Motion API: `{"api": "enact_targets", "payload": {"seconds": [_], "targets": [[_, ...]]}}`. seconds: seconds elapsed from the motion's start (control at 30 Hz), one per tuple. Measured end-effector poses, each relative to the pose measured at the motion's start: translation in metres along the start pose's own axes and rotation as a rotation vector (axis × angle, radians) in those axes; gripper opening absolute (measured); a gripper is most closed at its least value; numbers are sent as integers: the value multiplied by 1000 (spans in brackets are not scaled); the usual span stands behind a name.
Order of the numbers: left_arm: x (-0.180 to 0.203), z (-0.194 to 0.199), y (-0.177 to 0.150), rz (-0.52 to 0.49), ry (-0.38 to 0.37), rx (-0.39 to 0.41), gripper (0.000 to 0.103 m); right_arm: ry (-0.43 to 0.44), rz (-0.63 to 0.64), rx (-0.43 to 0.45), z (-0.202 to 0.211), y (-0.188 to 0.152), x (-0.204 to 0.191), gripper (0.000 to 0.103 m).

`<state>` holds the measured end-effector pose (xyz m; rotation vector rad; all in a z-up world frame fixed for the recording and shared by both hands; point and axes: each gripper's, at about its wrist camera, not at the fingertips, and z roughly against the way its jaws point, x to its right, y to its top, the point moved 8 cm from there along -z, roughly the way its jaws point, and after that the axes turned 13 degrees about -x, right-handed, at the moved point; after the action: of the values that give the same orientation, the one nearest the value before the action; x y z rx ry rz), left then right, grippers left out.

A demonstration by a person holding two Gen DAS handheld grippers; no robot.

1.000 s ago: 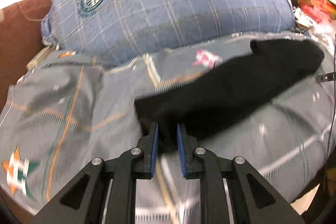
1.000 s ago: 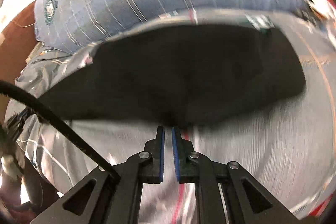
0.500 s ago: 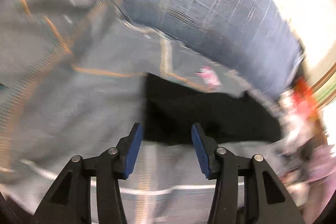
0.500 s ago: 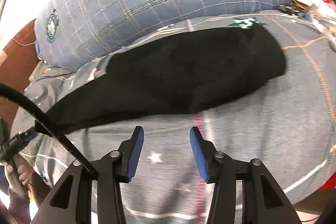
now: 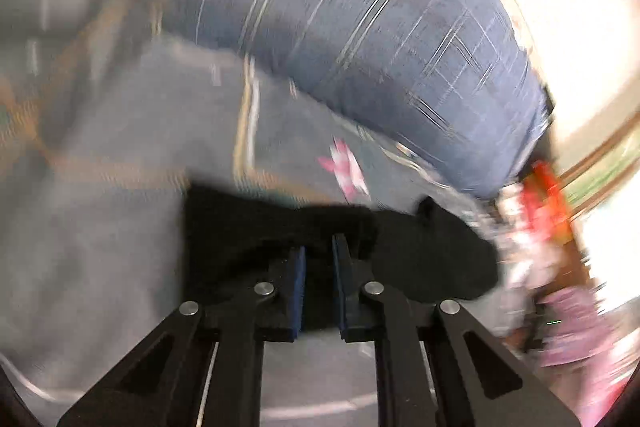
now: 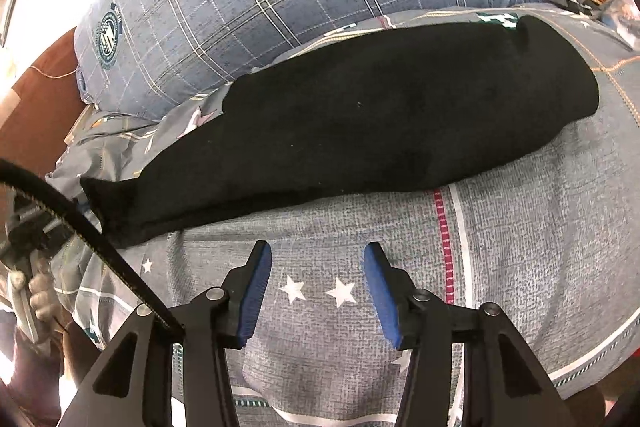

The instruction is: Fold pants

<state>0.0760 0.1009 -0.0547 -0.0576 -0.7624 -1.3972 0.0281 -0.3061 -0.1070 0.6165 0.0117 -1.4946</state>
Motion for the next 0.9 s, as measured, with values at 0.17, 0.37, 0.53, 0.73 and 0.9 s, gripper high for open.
{"api": "enact_targets", "payload": {"seconds": [0.17, 0.37, 0.53, 0.73, 0.9], "targets": [[-2, 24, 2, -237, 409, 80, 12, -3, -12, -3, -2, -3, 4, 54], [-70, 45, -22, -56, 477, 46, 12, -31, -7, 7, 3, 0, 6, 60], [-59, 42, -15, 5, 294, 47, 39, 23, 30, 15, 3, 10, -22, 61], [-53, 47, -32, 76, 249, 106, 40, 345, 157, -112, -9, 19, -132, 77], [-56, 65, -54, 86, 268, 149, 41, 664, 150, -337, -48, 18, -247, 78]]}}
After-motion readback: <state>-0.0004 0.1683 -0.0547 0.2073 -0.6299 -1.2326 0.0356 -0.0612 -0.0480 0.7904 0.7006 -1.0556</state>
